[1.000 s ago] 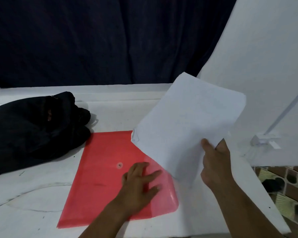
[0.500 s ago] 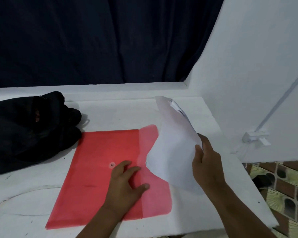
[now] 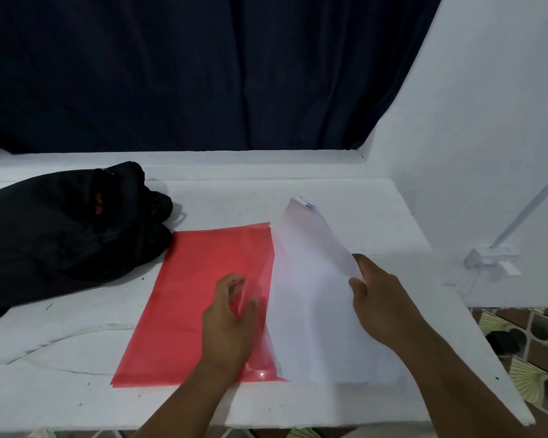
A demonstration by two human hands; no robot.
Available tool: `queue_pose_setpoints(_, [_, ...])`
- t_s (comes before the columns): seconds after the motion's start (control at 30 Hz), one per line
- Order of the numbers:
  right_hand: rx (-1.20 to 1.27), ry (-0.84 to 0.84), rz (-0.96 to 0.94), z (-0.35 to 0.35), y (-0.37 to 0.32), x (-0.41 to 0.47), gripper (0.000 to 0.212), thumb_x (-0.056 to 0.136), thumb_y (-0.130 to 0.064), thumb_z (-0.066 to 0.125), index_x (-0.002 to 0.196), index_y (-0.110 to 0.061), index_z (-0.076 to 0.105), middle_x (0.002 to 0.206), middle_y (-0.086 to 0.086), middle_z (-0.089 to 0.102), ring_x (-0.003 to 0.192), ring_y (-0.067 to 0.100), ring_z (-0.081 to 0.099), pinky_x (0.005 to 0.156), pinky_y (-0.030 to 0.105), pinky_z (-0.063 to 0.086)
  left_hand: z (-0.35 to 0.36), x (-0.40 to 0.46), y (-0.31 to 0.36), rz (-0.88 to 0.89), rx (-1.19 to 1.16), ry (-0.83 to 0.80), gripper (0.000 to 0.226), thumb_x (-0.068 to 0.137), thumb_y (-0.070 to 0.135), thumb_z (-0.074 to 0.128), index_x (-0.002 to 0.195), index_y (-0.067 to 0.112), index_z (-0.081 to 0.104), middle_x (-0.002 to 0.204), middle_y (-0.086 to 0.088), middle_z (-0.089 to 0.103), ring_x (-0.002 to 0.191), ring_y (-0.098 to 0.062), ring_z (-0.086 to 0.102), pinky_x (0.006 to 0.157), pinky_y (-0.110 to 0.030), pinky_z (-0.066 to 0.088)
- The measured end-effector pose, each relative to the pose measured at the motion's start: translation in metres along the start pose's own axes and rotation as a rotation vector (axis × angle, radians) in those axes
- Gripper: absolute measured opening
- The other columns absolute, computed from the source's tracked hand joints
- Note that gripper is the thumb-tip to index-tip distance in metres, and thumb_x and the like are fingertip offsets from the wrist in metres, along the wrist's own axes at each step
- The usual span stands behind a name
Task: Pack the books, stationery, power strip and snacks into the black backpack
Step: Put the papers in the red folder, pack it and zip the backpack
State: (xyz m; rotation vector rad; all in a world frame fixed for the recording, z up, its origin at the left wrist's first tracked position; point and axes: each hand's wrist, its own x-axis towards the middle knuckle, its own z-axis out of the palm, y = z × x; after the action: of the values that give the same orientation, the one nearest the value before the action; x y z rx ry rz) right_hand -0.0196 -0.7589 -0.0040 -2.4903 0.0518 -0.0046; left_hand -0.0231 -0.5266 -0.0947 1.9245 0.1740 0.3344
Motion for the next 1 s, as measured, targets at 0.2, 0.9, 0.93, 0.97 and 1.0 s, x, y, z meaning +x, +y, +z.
queue_pose_setpoints(0.2, [0.185,-0.138,0.167,-0.006,0.003,0.008,0.038,0.097,-0.015,0.045,0.13,-0.033,0.053,0.111,-0.011,0.062,0.096,0.012,0.059,0.078,0.03,0.045,-0.004,-0.003,0.005,0.062,-0.047,-0.052,0.043,0.092,0.009,0.067,0.128,0.029,0.054,0.119,0.025,0.064,0.119,0.011,0.056,0.099,-0.012,0.045])
queue_pose_setpoints(0.9, [0.119,0.083,0.213,0.068,-0.02,0.007,0.046,0.097,-0.016,0.06,0.14,-0.017,0.045,0.133,0.006,0.061,0.121,0.028,0.06,0.099,0.036,0.049,0.02,-0.019,0.014,0.141,0.008,-0.149,0.041,0.092,0.014,0.071,0.123,0.031,0.049,0.11,0.033,0.056,0.103,0.028,0.05,0.085,0.005,0.035])
queue_pose_setpoints(0.93, [0.198,0.061,0.252,0.067,-0.02,0.009,0.045,0.096,-0.016,0.06,0.139,-0.016,0.046,0.134,0.005,0.06,0.121,0.027,0.059,0.1,0.037,0.048,0.02,-0.02,0.012,0.136,0.011,-0.15,0.041,0.092,0.015,0.071,0.123,0.031,0.049,0.11,0.033,0.056,0.103,0.029,0.05,0.085,0.005,0.034])
queue_pose_setpoints(0.97, [0.273,0.039,0.293,0.068,-0.019,0.011,0.045,0.096,-0.016,0.061,0.139,-0.017,0.047,0.134,0.004,0.059,0.119,0.025,0.059,0.099,0.038,0.049,0.02,-0.02,0.011,0.13,0.01,-0.152,0.04,0.092,0.016,0.071,0.123,0.032,0.05,0.109,0.033,0.056,0.103,0.03,0.049,0.085,0.005,0.034])
queue_pose_setpoints(1.0, [0.326,0.013,0.322,0.069,-0.018,0.012,0.046,0.095,-0.017,0.062,0.139,-0.017,0.047,0.135,0.004,0.059,0.118,0.025,0.058,0.099,0.038,0.049,0.02,-0.021,0.01,0.127,0.013,-0.155,0.04,0.093,0.017,0.07,0.123,0.033,0.05,0.108,0.032,0.057,0.102,0.03,0.049,0.085,0.005,0.034])
